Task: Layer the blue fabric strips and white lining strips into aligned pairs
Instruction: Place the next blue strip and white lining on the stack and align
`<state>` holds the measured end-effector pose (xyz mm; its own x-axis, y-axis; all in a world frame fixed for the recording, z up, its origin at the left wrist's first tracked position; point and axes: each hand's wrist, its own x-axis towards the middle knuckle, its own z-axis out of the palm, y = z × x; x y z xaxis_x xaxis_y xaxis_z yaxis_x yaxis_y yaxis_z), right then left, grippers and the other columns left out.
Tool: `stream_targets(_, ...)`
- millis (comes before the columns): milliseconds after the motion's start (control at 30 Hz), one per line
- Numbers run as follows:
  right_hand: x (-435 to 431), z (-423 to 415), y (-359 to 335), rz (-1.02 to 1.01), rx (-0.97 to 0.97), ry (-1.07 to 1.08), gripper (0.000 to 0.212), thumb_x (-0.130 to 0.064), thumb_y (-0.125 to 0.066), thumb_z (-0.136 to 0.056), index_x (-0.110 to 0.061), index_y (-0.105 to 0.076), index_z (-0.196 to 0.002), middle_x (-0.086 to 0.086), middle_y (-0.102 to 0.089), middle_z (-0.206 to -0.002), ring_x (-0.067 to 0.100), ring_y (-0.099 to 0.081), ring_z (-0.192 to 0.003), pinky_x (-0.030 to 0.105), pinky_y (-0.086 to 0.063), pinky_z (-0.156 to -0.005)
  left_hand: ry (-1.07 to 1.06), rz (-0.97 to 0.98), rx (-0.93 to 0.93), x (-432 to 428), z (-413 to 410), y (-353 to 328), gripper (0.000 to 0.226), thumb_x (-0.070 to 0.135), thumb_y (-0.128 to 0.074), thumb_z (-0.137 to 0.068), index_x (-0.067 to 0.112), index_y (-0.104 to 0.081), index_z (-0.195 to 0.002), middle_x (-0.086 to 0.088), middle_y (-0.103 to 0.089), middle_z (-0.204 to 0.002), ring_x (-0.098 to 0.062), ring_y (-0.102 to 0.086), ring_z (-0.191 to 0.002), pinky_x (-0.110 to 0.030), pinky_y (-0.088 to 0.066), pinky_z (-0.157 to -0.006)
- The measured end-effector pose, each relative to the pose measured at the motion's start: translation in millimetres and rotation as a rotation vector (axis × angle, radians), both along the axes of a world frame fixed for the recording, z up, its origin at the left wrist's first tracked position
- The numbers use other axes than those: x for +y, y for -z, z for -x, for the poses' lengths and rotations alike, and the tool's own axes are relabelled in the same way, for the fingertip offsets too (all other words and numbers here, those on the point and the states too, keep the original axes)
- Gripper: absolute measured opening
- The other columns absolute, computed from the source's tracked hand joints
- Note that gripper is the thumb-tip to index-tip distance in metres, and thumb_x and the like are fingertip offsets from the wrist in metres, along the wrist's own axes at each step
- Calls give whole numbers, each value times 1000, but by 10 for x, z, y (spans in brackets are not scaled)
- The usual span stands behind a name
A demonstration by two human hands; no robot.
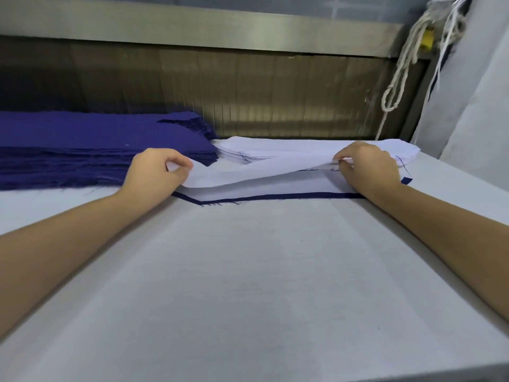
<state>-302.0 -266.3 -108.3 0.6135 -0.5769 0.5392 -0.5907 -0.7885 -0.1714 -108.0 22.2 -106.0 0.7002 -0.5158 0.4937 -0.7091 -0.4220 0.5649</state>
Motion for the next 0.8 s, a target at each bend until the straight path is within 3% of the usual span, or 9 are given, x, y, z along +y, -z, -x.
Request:
stream_targets(67,-3,31,-21,-68,-125,-70,26,-12,-46,-93,-18,-69,-103,-2,-59,-118,27,-62,-85,34,-44,-80,-10,-12,-28,0,20,-15,16,6,-59,-87,15,-68,-96,8,-60,-92,-4,-45,-65,-20,-34,-74)
stream_targets(133,-20,63,-30,-163,-217,-152,25,-10,-46,-94,-18,-69,-99,-8,-54,-110,18,-63,-60,27,-45,-69,-15,-21,-45,10,27,-27,19,3,-60,-85,16,-67,-98,9,-58,-99,-7,-48,-86,-19,-33,-80)
stream_targets(200,-41,85,-26,-257,-265,-205,28,-5,-44,-92,-20,-68,-94,-9,-51,-108,14,-63,-57,19,-42,-62,-6,-30,-52,22,29,-34,21,3,-61,-84,16,-66,-100,8,-57,-102,-9,-47,-95,-20,-32,-81)
stream_targets(267,-51,91,-4,-367,-311,-236,33,-2,-39,-89,-21,-67,-91,-7,-53,-107,14,-64,-64,16,-42,-59,15,-31,-42,33,24,-48,23,2,-62,-83,16,-66,-101,8,-57,-103,-11,-48,-92,-21,-33,-78)
stream_targets(400,-53,68,-12,-543,-450,-228,30,-13,-39,-88,-20,-68,-89,-3,-61,-100,18,-59,-77,28,-47,-66,31,-24,23,60,-13,-70,24,4,-64,-82,20,-66,-99,15,-51,-77,-7,-46,-62,-17,-34,-56)
stream_targets(500,-107,67,-5,-632,-445,-211,20,-14,-49,-91,-14,-68,-97,2,-64,-89,16,-59,-65,26,-50,-63,40,-16,64,69,-40,-54,20,4,-63,-84,19,-67,-96,14,-46,-67,-7,-42,-52,-6,-34,-45)
stream_targets(600,-157,73,23,-593,-373,-180,18,-1,-58,-85,-14,-69,-93,6,-65,-84,12,-56,-63,27,-49,-75,45,-9,98,65,-42,-53,17,6,-61,-86,19,-68,-96,11,-46,-60,-5,-45,-47,-5,-31,-41)
stream_targets(733,-107,98,-23,-664,-449,-222,39,10,-51,-78,-25,-68,-73,-5,-64,-77,1,-51,-52,8,-40,-52,62,-27,101,71,-49,-55,17,7,-61,-87,21,-68,-92,16,-43,-54,2,-45,-46,-9,-32,-45)
stream_targets(800,-90,122,-56,-748,-506,-253,43,10,-46,-77,-25,-70,-70,-3,-63,-76,2,-48,-48,11,-38,-44,50,-58,108,74,-68,-50,18,9,-63,-86,24,-68,-94,18,-47,-67,-3,-45,-57,-15,-31,-53)
